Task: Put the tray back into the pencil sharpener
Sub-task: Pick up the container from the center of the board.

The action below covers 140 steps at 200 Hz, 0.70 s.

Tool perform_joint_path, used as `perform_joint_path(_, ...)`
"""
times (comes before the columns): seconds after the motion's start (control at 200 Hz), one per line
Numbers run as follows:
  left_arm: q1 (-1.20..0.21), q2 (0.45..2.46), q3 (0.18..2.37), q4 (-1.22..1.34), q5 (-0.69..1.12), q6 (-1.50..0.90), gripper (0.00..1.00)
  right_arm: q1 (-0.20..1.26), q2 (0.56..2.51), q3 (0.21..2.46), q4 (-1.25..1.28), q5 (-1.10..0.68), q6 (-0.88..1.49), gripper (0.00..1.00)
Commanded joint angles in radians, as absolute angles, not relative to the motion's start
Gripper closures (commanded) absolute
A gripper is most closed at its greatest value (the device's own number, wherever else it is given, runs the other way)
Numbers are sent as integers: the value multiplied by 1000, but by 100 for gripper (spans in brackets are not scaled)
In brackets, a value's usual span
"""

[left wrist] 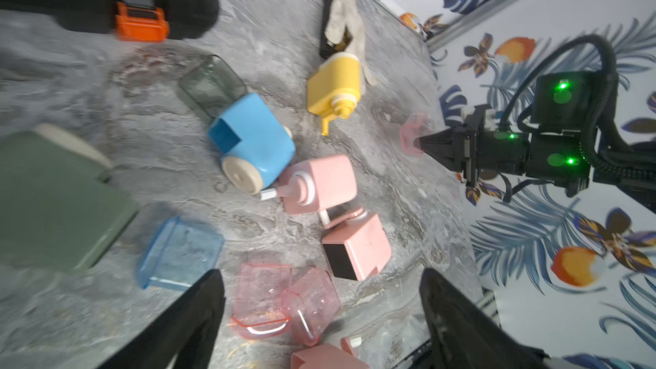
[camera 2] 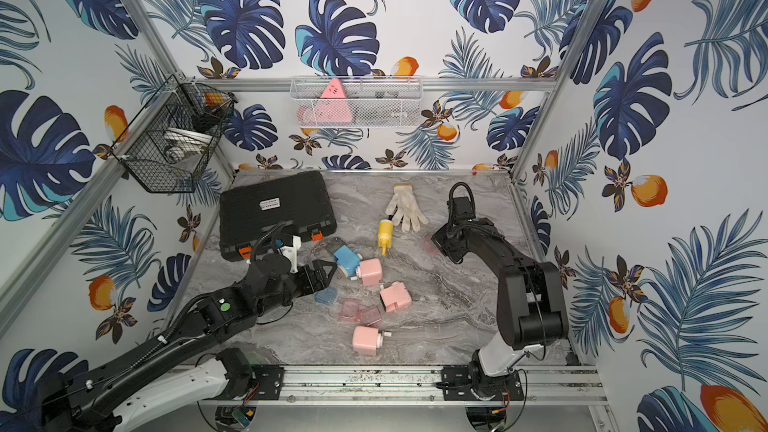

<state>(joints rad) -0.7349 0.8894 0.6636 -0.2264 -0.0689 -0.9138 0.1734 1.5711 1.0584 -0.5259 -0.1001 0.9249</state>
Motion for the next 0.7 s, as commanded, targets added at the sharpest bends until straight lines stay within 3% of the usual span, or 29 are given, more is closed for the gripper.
perform_joint_path(0.0, -755, 960, 642, 74, 107, -880, 9, 211, 1474, 1033, -557, -125, 993, 100)
perform_joint_path(0.225, -943, 1131, 664, 294, 20, -804, 6, 413, 1358, 1044, -594, -77, 1152, 100)
perform_joint_path(0.431, -948, 1180, 637, 353, -76, -840, 7, 598, 1348, 1070, -551, -72, 1271, 100)
perform_joint_path(0.696, -910, 1142, 611, 244, -203, -898, 15, 739, 1354, 1080, -500, -95, 1350, 100)
